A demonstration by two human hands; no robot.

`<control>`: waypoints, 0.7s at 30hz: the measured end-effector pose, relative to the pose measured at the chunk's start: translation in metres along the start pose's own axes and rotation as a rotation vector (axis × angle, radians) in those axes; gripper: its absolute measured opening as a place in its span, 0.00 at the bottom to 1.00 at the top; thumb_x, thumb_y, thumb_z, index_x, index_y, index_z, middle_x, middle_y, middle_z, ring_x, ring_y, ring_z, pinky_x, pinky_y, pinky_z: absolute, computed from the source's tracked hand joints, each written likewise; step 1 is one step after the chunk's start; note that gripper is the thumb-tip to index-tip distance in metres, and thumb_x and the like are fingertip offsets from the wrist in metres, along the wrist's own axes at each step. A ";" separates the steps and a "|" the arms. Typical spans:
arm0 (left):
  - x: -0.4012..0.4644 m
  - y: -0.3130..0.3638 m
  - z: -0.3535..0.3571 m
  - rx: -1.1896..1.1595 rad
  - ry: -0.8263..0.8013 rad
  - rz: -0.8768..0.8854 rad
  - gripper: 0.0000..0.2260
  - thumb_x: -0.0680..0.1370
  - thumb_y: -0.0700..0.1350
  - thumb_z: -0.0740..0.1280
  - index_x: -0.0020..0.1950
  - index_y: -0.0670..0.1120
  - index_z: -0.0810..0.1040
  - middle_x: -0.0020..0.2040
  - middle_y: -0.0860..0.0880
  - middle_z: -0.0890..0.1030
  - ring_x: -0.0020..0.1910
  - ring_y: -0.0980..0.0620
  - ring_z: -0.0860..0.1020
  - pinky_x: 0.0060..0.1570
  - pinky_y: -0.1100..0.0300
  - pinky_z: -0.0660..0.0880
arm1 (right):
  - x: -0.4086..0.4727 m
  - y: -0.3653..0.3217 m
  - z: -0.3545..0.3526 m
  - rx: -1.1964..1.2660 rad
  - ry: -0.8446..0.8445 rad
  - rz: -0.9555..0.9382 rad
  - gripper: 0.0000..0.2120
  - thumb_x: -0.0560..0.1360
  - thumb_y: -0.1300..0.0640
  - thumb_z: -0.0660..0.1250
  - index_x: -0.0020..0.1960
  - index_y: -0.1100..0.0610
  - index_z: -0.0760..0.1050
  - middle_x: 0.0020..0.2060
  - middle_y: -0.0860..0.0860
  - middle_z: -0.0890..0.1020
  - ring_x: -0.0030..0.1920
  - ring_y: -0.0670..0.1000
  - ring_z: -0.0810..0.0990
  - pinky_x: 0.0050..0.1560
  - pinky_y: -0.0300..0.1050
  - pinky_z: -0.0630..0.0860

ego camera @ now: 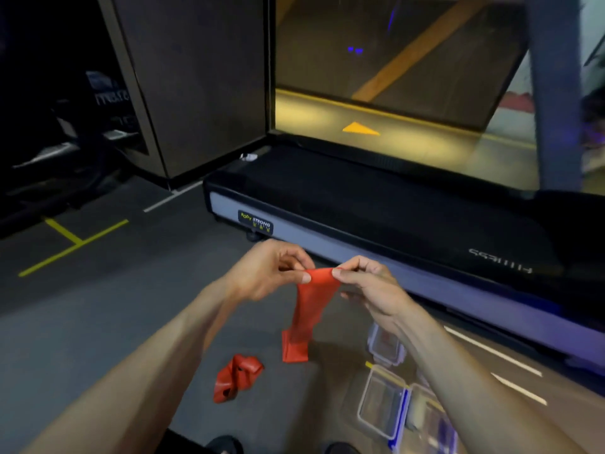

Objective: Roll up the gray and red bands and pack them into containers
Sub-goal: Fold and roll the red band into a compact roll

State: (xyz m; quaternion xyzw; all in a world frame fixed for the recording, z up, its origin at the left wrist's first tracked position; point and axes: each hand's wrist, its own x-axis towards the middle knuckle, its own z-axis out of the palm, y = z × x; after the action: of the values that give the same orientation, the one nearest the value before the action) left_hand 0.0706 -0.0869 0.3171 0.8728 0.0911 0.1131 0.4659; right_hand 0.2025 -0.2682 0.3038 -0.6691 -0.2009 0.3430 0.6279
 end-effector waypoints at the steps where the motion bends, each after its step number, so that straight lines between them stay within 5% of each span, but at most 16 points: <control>1: -0.004 0.006 0.000 0.027 0.036 0.017 0.06 0.75 0.38 0.77 0.49 0.47 0.85 0.40 0.52 0.86 0.42 0.56 0.84 0.50 0.61 0.79 | -0.005 -0.003 0.003 0.005 0.030 -0.036 0.12 0.75 0.64 0.74 0.38 0.52 0.77 0.33 0.48 0.82 0.36 0.46 0.78 0.39 0.40 0.71; 9: -0.039 0.015 0.015 0.196 0.228 0.099 0.09 0.80 0.39 0.71 0.56 0.52 0.81 0.42 0.57 0.84 0.45 0.61 0.81 0.47 0.71 0.73 | -0.034 0.008 0.015 -0.068 0.113 -0.288 0.08 0.74 0.68 0.74 0.40 0.59 0.79 0.35 0.47 0.83 0.40 0.43 0.80 0.45 0.34 0.75; 15: -0.044 0.018 0.019 0.233 0.222 0.111 0.10 0.81 0.37 0.67 0.49 0.53 0.80 0.40 0.53 0.81 0.42 0.51 0.77 0.46 0.56 0.74 | -0.039 0.009 0.016 -0.049 0.127 -0.251 0.07 0.74 0.66 0.75 0.40 0.58 0.80 0.35 0.48 0.82 0.40 0.45 0.80 0.47 0.39 0.75; 21: -0.041 0.016 0.019 0.176 0.263 0.050 0.11 0.82 0.39 0.68 0.48 0.56 0.83 0.44 0.53 0.84 0.44 0.51 0.81 0.49 0.55 0.76 | -0.036 0.010 0.023 0.068 0.130 -0.247 0.09 0.75 0.69 0.72 0.44 0.56 0.79 0.32 0.50 0.79 0.40 0.51 0.77 0.50 0.48 0.73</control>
State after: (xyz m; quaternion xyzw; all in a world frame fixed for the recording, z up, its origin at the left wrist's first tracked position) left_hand 0.0373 -0.1223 0.3157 0.8899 0.1393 0.2297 0.3686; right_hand 0.1600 -0.2786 0.3016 -0.6386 -0.2286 0.2257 0.6992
